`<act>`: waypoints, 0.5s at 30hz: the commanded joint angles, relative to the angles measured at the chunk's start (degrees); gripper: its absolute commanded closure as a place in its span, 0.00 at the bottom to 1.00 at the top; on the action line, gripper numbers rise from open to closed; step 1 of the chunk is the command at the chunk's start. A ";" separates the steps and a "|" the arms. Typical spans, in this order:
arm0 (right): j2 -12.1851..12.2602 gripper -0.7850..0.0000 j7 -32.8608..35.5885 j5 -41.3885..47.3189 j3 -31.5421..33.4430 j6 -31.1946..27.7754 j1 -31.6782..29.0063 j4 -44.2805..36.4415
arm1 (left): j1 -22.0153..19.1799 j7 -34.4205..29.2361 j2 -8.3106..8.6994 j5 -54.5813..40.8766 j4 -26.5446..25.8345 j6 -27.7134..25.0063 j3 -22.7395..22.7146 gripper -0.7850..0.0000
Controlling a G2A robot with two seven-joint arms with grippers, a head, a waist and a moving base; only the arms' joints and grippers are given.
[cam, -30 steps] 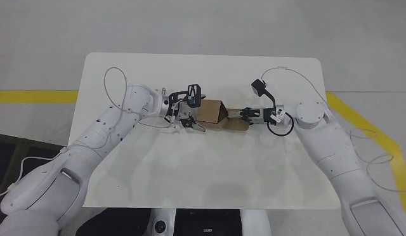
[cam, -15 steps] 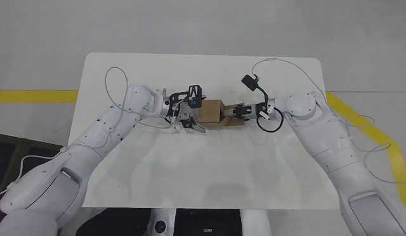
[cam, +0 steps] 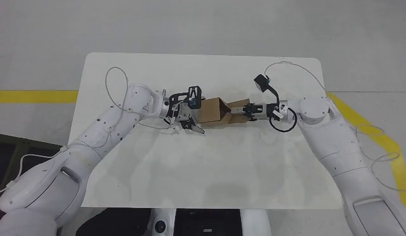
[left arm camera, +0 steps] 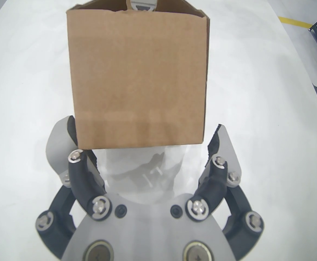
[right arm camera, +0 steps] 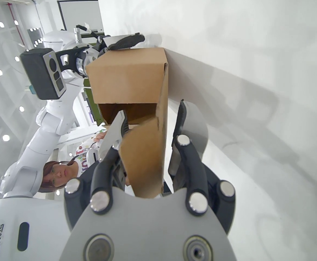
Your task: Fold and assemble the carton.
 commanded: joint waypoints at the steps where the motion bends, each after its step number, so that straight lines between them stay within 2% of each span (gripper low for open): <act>1: 0.14 0.58 0.54 2.12 0.61 -0.43 -0.40 0.58 | -0.06 -0.14 -0.01 -0.14 0.00 0.00 0.33 0.00; 6: 0.34 0.59 2.06 4.28 1.52 -2.27 -0.92 1.61 | -0.45 -0.45 0.00 -0.64 0.19 0.00 1.05 0.00; 15: 0.30 0.60 1.81 0.02 -0.12 -3.80 -0.27 -0.74 | -1.14 -1.07 -0.10 -1.57 0.31 0.00 2.42 0.00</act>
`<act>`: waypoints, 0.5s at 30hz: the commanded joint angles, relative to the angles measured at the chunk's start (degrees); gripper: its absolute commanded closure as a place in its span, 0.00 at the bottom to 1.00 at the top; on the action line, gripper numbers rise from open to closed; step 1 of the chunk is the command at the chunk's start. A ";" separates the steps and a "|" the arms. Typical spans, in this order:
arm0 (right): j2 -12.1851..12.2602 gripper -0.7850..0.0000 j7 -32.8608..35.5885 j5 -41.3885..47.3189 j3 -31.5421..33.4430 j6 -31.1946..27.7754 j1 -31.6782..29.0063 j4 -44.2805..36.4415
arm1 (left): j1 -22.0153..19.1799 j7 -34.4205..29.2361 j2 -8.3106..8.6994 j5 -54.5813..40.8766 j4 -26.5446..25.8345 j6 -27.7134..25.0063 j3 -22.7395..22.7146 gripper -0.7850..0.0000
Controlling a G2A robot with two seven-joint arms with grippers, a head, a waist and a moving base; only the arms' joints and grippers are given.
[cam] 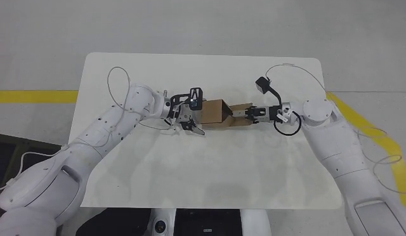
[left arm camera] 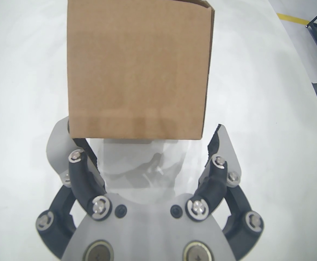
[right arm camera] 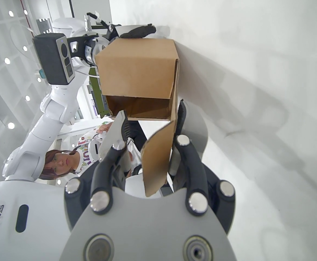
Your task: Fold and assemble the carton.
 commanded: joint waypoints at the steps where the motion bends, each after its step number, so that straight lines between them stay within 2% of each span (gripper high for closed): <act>1: -0.07 0.60 -0.35 -0.14 -0.27 0.02 0.02 -0.52 | -0.17 -0.10 -0.03 -0.22 0.07 0.00 0.30 0.00; 9: -0.20 0.60 0.77 6.09 0.79 -2.64 -0.91 1.67 | -0.63 -0.25 -0.04 -0.99 0.64 0.00 1.38 0.00; 15: 0.15 0.58 2.26 4.48 1.05 -5.61 -1.07 1.76 | -0.94 -0.26 0.02 -1.38 0.79 0.00 2.11 0.00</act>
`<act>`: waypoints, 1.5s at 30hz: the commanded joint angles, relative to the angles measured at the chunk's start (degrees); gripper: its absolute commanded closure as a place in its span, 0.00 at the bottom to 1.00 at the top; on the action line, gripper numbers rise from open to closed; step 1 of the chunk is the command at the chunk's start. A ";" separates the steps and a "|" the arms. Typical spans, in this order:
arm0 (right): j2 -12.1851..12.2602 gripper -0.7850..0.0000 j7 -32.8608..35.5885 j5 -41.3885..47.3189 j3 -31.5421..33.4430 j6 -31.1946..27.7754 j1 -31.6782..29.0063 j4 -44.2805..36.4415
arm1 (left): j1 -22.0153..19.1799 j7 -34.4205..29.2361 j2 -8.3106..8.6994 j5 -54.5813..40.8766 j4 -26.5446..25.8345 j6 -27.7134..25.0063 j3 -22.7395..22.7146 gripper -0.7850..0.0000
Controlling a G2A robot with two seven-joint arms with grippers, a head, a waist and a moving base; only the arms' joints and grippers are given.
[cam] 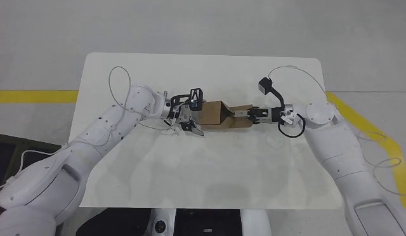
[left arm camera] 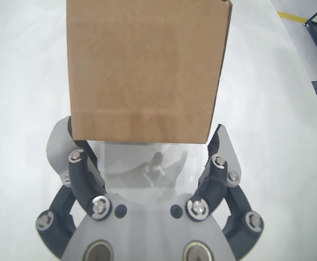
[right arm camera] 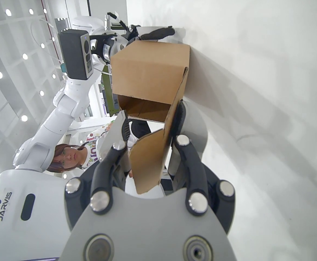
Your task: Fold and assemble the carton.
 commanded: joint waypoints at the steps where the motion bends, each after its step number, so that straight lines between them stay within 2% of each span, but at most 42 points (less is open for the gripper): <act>1: 0.12 0.58 0.23 -1.46 -0.15 -1.01 0.04 -0.49 | -0.08 0.04 0.01 -0.10 0.00 0.00 0.23 0.00; 7: 0.35 0.57 -0.44 -5.96 -0.97 -2.34 0.04 -2.57 | -0.40 -0.02 -0.01 -0.61 0.10 0.00 0.89 0.00; 17: 0.50 0.58 -2.29 -10.24 -1.93 0.43 0.60 -4.56 | -0.91 -0.17 0.01 -1.42 0.41 0.00 1.78 0.00; 31: 0.91 0.56 -5.08 -19.82 -3.82 10.84 0.58 -13.88 | -1.70 -0.29 -0.13 -2.36 0.59 0.00 3.04 0.00; 39: 0.84 0.56 -5.88 -20.45 -4.33 15.14 0.58 -16.65 | -1.98 -0.33 -0.18 -2.80 0.66 0.00 3.77 0.00; 45: 0.78 0.55 -5.37 -18.46 -4.16 14.24 0.63 -16.79 | -2.15 -0.28 -0.19 -3.00 0.90 0.00 4.37 0.00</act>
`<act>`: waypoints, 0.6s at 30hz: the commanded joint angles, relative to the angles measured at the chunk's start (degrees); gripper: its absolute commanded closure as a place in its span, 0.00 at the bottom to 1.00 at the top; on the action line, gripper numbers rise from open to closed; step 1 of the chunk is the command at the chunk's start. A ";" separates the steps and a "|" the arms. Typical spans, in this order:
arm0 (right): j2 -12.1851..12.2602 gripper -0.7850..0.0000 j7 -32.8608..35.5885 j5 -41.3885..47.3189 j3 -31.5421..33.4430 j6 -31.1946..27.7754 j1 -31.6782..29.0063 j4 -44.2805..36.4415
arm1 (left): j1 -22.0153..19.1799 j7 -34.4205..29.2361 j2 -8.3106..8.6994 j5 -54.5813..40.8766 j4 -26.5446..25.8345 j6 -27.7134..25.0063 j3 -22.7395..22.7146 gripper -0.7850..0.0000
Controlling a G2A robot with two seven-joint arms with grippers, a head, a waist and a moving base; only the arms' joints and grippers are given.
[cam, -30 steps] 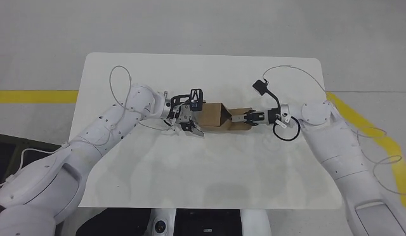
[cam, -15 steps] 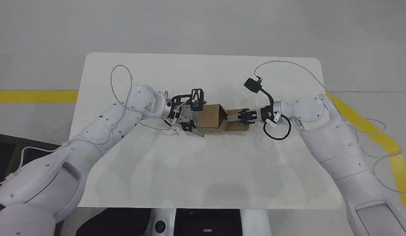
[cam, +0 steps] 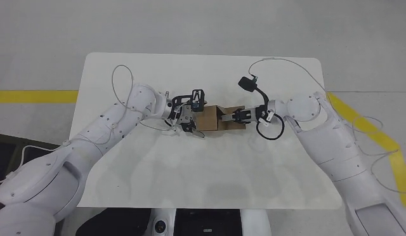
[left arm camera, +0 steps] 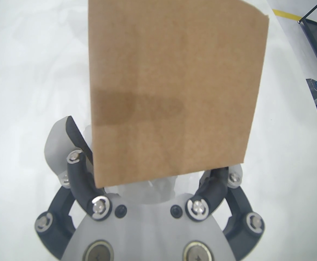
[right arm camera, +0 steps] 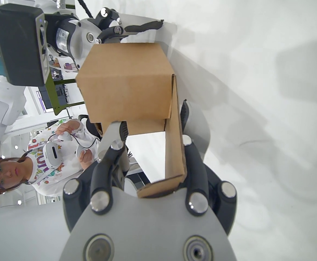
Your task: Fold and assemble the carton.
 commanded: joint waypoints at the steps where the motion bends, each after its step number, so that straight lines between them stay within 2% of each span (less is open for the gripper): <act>1: 0.11 0.55 0.27 0.62 0.47 -0.61 -0.14 0.32 | -0.04 0.04 0.03 -0.04 0.24 0.00 0.20 0.00; 5: 0.50 0.57 0.71 1.45 1.77 -1.04 -0.71 1.62 | -0.21 0.09 0.05 -0.22 0.42 0.00 0.57 0.00; 10: 0.59 0.56 1.74 10.08 4.21 -3.37 -2.00 4.05 | -0.39 0.02 0.01 -0.52 0.44 0.00 1.14 0.00; 13: 0.71 0.59 2.11 11.34 4.88 -3.95 -2.03 5.45 | -0.56 -0.12 -0.01 -0.84 0.51 0.00 1.47 0.00; 15: 0.76 0.63 2.01 11.42 4.99 -3.83 -1.97 5.89 | -0.69 -0.26 -0.03 -0.96 0.56 0.00 1.69 0.00; 18: 0.80 0.82 1.22 10.37 4.81 -2.84 -1.81 6.05 | -0.83 -0.45 -0.07 -1.11 0.50 0.00 2.08 0.00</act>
